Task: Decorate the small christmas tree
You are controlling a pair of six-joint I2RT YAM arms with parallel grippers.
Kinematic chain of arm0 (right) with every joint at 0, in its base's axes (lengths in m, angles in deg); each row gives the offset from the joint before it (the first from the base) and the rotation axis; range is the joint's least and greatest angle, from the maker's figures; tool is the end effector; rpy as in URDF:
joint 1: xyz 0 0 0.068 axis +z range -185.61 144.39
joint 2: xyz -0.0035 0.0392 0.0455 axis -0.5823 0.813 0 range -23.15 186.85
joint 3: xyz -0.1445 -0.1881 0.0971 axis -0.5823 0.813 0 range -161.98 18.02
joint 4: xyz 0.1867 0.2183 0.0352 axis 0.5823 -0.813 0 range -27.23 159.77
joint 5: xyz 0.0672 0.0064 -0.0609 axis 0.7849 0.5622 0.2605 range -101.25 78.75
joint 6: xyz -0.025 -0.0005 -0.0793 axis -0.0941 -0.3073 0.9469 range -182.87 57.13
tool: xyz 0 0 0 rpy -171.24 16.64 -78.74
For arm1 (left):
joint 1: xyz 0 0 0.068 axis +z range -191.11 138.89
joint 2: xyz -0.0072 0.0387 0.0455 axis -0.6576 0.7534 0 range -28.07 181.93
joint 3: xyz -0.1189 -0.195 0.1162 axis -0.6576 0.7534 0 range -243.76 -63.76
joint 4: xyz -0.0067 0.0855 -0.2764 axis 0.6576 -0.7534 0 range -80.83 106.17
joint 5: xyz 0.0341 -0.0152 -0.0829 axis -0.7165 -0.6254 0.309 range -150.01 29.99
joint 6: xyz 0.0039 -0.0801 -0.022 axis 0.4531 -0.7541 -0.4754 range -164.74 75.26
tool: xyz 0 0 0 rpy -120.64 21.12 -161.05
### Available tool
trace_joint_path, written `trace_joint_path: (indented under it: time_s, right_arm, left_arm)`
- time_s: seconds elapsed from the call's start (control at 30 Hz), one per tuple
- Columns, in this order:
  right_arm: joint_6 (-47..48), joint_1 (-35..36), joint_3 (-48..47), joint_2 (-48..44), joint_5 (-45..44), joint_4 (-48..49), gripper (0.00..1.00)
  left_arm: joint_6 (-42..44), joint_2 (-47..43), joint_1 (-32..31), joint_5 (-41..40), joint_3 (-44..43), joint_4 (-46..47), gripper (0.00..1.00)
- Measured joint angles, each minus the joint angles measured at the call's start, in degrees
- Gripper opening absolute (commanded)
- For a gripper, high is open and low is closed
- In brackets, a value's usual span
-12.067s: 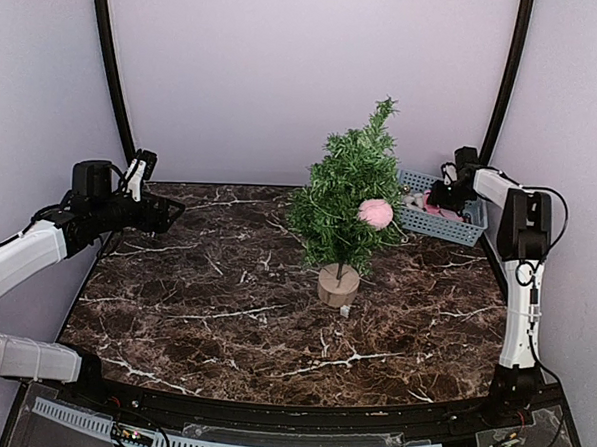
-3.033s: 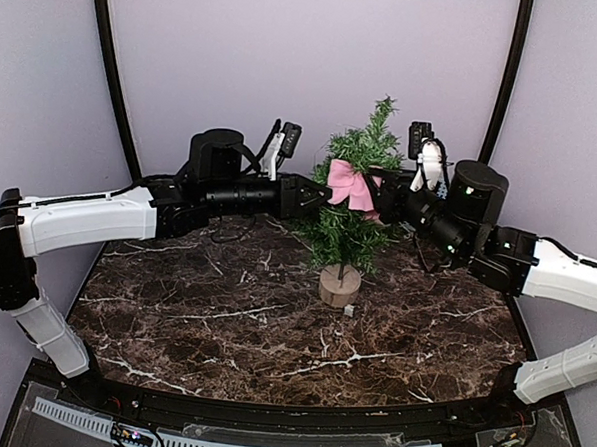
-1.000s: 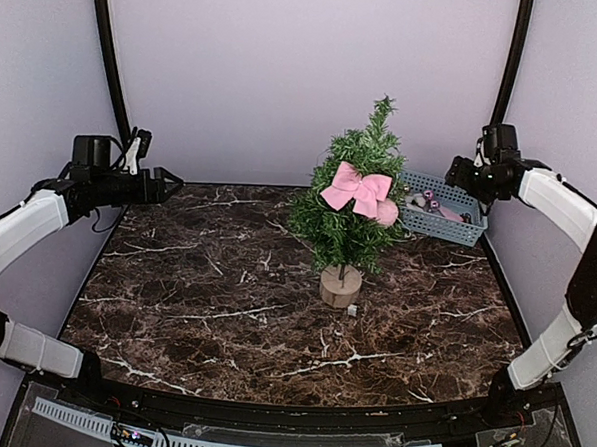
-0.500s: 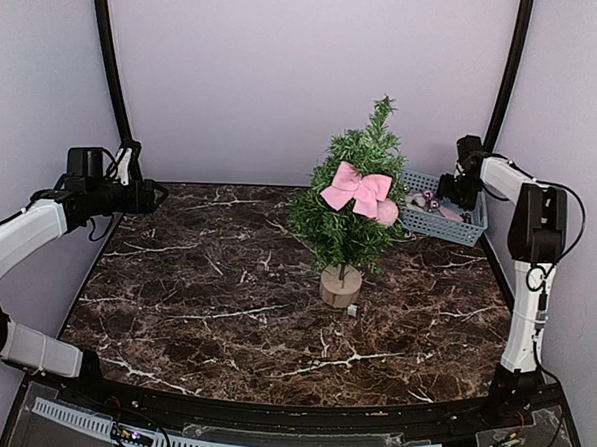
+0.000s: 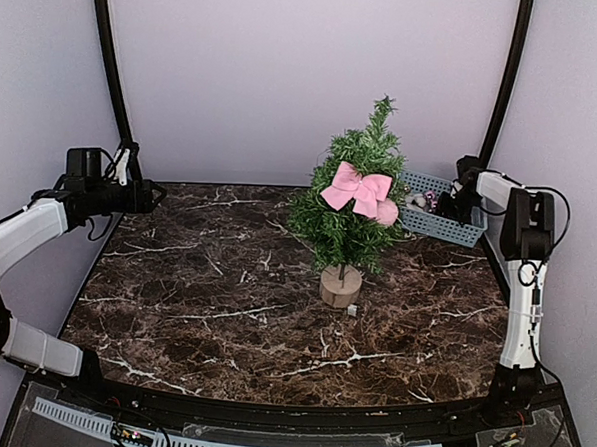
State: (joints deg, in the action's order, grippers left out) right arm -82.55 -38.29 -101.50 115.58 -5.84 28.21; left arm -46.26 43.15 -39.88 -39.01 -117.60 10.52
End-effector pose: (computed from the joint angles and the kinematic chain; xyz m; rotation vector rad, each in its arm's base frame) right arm 0.5557 -0.0192 0.1149 0.4803 2.5981 0.2252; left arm 0.3516 -0.0183 0.2670 0.1919 1.9529 -0.3641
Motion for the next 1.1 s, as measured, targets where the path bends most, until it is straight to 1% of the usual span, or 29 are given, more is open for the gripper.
trace_joint_path:
  time_s: [0.1, 0.23, 0.3, 0.47, 0.57, 0.9, 1.0, 1.1]
  right_arm:
    - [-0.98, 0.00, -0.09, 0.57, 2.86, 1.18, 0.37]
    - [-2.23, 0.00, 0.42, 0.68, 6.08, 3.17, 0.10]
    - [-2.36, 0.00, 0.68, 0.68, 7.15, 3.93, 0.00]
    - [-3.54, -0.17, 1.03, 0.37, 8.07, 5.49, 0.00]
    - [-3.93, -0.48, 2.58, -1.46, 7.85, 6.03, 0.00]
    - [-4.66, -2.67, 7.85, -18.71, 5.18, 10.58, 0.00]
    - [-4.63, -3.08, 9.09, -22.10, 5.42, 12.11, 0.00]
    - [-4.63, -2.99, 12.83, -25.14, 6.86, 12.90, 0.00]
  left_arm:
    - [0.00, 0.04, 0.00, 0.20, 0.00, 0.02, 0.83]
    - [0.00, 0.04, 0.00, 0.26, 0.00, 0.02, 0.83]
    - [0.00, 0.04, 0.00, 0.31, 0.00, 0.02, 0.83]
    - [0.00, 0.04, 0.00, 0.44, 0.00, 0.02, 0.82]
    - [0.00, 0.04, 0.00, 0.44, 0.02, 0.11, 0.82]
    - [-0.07, -1.09, 0.00, 0.50, 1.44, 1.29, 0.82]
    - [-0.07, -1.77, 0.00, 1.05, 1.53, 1.31, 0.81]
    - [-0.15, -3.04, 0.00, 2.34, 2.12, 1.90, 0.81]
